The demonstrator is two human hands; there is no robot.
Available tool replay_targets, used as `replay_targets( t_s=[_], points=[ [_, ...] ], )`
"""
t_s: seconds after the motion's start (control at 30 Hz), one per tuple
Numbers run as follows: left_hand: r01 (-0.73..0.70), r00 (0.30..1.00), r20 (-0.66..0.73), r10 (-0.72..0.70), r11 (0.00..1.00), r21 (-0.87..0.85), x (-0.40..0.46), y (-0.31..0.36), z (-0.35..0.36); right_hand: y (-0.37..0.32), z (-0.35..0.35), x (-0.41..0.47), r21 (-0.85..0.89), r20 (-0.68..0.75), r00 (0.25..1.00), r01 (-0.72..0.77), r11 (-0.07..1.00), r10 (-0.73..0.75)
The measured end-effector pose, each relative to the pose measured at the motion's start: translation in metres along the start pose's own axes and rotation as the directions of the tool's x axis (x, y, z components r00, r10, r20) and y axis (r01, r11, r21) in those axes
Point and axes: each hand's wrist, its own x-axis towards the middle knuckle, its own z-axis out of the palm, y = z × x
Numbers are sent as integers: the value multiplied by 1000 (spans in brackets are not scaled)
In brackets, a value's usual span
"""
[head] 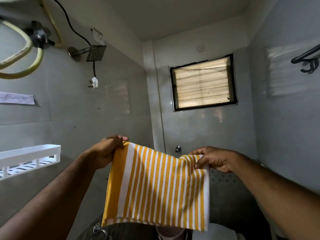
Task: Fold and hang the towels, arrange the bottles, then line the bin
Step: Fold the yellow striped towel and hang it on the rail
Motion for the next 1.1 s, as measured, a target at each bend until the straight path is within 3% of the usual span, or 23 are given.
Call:
replay_targets(
  t_s=[0.17, 0.27, 0.43, 0.5, 0.6, 0.7, 0.73, 0.77, 0.83, 0.87, 0.93, 1.0, 1.1],
  points=[
    [-39, 996, -79, 48, 993, 112, 0, 16, -9, -19, -2, -6, -391, -98, 994, 2, 920, -43],
    [-60, 979, -179, 99, 975, 214, -6, 24, -12, -32, -7, -11, -407, -159, 982, 26, 913, -99],
    [-136, 893, -305, 330, 846, 515, -7, 30, -14, -60, -13, -21, -439, -160, 969, 101, 893, -189],
    [-92, 862, -399, 313, 871, 483, -1, 30, -18, -70, -15, -25, -400, -144, 973, 108, 910, -179],
    [-18, 818, -526, 234, 924, 382, 7, 29, -24, -84, -12, -29, -205, -130, 980, 125, 971, -153],
    [223, 821, -568, 61, 881, 417, 16, 17, -17, -95, 0, -33, -5, -104, 982, 161, 987, -161],
    [255, 848, -529, 45, 839, 481, 16, 16, -9, -97, 6, -33, 25, -91, 984, 157, 987, -154],
    [194, 900, -432, 55, 837, 512, 9, 17, 3, -98, 12, -32, 52, -87, 987, 143, 988, -138],
    [31, 990, -142, 11, 956, 292, -8, 20, 37, -97, 25, -26, 95, -99, 990, 107, 990, -98],
    [25, 1000, -10, -23, 984, 176, -16, 21, 53, -96, 32, -23, 100, -106, 991, 94, 991, -83],
    [13, 969, 244, -33, 996, 84, -25, 25, 82, -92, 44, -21, 68, -89, 994, 67, 995, -61],
    [-22, 904, 425, -44, 988, 150, -26, 25, 104, -88, 49, -22, 41, -58, 997, 58, 997, -55],
    [-167, 898, 441, 4, 929, 331, -19, 14, 130, -80, 45, -21, 68, -118, 989, 93, 993, -84]
  ],
)
